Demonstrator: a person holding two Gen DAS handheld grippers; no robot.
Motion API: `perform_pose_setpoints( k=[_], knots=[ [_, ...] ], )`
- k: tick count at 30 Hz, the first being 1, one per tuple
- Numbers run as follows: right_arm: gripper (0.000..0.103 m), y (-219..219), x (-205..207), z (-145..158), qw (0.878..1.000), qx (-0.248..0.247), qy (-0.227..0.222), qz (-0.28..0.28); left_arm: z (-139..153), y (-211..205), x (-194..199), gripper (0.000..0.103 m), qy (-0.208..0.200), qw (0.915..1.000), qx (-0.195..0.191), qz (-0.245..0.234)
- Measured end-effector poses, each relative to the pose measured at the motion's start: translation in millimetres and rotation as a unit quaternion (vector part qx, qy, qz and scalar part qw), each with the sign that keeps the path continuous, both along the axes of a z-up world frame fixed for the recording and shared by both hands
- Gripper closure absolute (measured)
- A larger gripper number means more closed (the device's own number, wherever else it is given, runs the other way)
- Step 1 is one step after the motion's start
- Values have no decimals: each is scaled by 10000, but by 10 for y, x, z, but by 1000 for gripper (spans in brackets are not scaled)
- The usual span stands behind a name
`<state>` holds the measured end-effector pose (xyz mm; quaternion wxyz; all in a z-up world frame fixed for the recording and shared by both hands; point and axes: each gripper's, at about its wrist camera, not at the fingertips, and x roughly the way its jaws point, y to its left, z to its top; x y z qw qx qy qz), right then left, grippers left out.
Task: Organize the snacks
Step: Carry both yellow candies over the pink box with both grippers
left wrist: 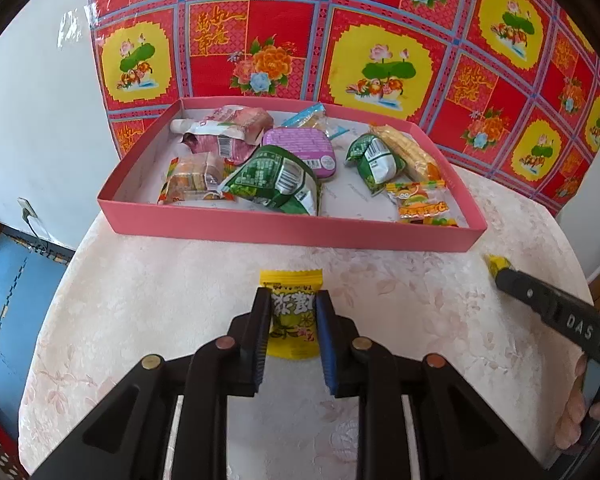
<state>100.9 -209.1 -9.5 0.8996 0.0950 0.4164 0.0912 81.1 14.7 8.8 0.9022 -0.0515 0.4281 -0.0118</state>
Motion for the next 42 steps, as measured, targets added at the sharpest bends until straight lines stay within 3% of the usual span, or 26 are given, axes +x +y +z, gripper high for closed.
perform_pose_setpoints(
  k=[24,42],
  knots=[
    [69,158,-407,265,9989,15,-324,336,241,-2,-204,81,-113,9995,-250,-126],
    [69,255,-574,614,9953,87,-808,518,552,-8,-358,81,-352,9992,-108,-130]
  ],
)
